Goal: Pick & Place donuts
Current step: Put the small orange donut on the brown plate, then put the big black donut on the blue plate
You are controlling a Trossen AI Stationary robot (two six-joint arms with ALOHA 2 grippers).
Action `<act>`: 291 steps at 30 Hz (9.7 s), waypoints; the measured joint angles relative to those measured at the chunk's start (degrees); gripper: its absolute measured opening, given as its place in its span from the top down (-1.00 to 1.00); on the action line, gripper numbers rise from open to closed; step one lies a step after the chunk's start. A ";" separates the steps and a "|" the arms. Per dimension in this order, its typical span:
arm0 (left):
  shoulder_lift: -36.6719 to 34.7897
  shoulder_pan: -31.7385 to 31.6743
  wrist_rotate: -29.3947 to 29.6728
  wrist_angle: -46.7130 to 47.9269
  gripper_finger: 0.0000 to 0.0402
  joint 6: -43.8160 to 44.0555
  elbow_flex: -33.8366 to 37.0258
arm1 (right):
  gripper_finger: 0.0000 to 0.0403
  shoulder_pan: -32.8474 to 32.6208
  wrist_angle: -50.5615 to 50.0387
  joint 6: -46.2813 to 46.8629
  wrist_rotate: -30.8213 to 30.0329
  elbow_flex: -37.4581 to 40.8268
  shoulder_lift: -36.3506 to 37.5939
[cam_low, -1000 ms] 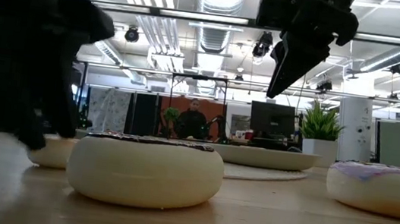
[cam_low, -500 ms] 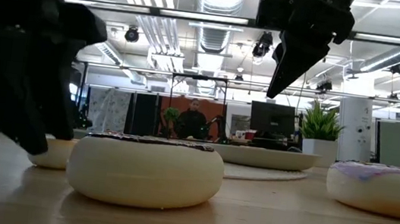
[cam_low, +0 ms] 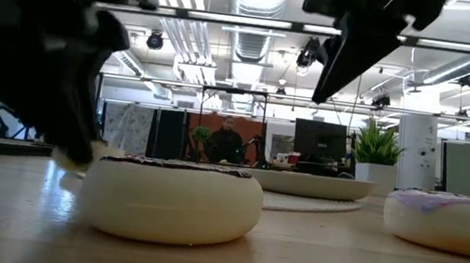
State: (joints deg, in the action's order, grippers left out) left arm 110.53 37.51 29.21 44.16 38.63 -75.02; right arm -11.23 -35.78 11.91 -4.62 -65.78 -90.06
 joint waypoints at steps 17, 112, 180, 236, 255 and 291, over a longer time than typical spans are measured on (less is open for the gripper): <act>-23.78 -13.05 -18.87 -17.53 1.00 -3.77 0.61 | 0.09 -7.43 13.62 -19.84 -0.11 -5.02 0.70; -24.73 0.04 -16.97 -7.50 0.23 6.75 11.62 | 0.25 14.49 -4.12 -22.58 9.91 4.44 5.24; -30.17 -5.67 -19.27 -26.85 1.00 13.51 17.17 | 0.26 -0.09 13.84 -27.47 6.38 -0.66 3.10; -24.84 -26.55 -26.50 -32.26 0.89 -7.44 9.68 | 0.93 2.99 16.86 -13.82 6.17 -2.19 0.41; -28.05 -24.21 -4.55 -16.62 0.20 1.55 9.70 | 0.93 23.24 -8.09 6.32 8.93 7.56 0.22; -27.88 -21.28 -4.54 -16.07 0.20 8.39 12.50 | -0.01 24.81 -11.26 -3.91 -1.36 6.31 -3.07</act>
State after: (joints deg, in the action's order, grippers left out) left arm 82.65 16.23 24.67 28.09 47.03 -62.52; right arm 13.58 -47.04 8.00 -5.98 -59.46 -93.13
